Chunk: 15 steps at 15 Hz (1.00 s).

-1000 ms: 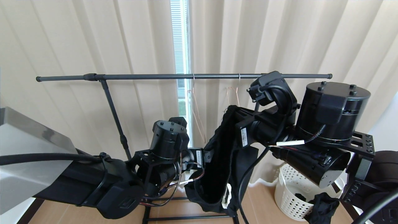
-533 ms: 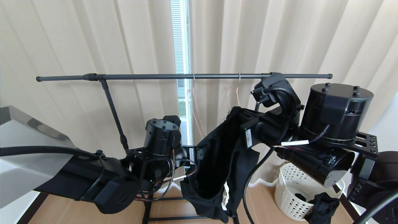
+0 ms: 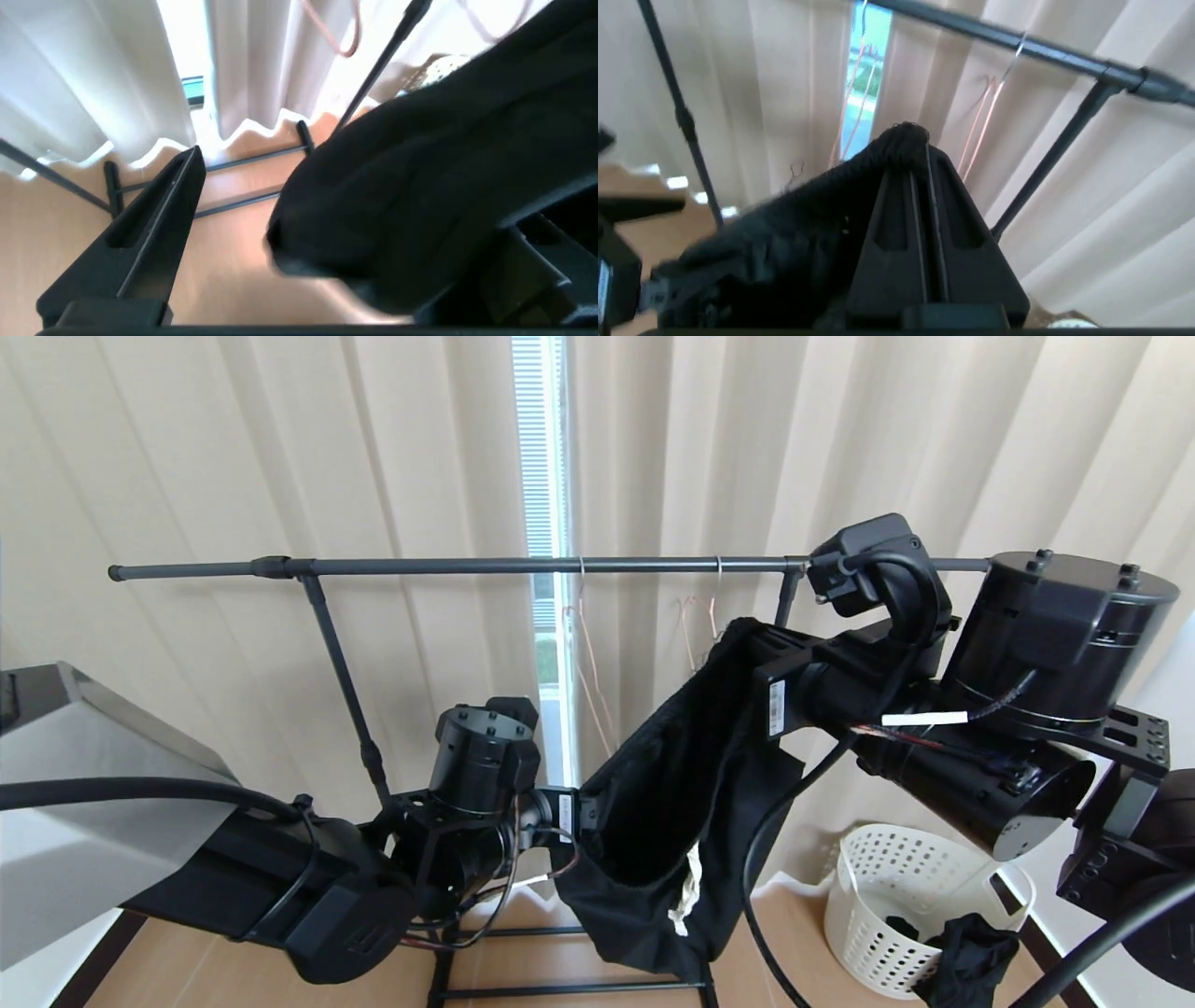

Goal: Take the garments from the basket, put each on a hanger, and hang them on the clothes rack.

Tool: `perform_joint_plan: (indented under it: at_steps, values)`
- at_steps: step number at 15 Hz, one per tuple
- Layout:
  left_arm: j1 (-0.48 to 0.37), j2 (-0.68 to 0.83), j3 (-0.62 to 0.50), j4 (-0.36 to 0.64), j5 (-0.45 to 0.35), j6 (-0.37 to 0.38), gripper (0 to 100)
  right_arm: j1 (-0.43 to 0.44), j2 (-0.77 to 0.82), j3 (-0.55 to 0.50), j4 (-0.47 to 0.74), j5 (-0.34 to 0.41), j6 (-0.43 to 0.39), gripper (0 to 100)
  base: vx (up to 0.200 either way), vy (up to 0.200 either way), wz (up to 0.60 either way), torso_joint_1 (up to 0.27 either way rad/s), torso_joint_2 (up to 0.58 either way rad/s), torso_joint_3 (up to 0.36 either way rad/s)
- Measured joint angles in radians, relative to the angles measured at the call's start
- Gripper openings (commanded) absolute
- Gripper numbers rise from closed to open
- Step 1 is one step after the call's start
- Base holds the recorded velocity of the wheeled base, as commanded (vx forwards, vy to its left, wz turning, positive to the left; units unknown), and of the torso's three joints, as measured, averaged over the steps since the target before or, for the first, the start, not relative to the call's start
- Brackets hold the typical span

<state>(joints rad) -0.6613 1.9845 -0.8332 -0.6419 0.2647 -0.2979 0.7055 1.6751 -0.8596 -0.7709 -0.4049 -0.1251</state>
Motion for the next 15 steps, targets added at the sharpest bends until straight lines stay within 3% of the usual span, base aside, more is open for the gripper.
perform_joint_plan:
  at_steps: [8, 9, 15]
  values:
    - [-0.013, 0.031, 0.017, -0.001, -0.001, 0.01, 100, -0.071, 0.009, -0.019, -0.001, 0.001, 0.0, 0, 0.0, 0.0, 0.0, 0.0, 0.0, 0.0]
    - [-0.013, 0.031, 0.017, -0.001, -0.001, 0.009, 0, -0.079, 0.012, -0.022, -0.003, 0.001, 0.0, 0, 0.0, 0.0, 0.0, 0.0, 0.0, 0.0]
    - [-0.008, -0.001, 0.017, 0.004, -0.039, -0.002, 0, -0.123, 0.039, -0.033, -0.003, 0.004, 0.001, 0, 0.0, 0.0, 0.0, 0.0, 0.0, 0.0]
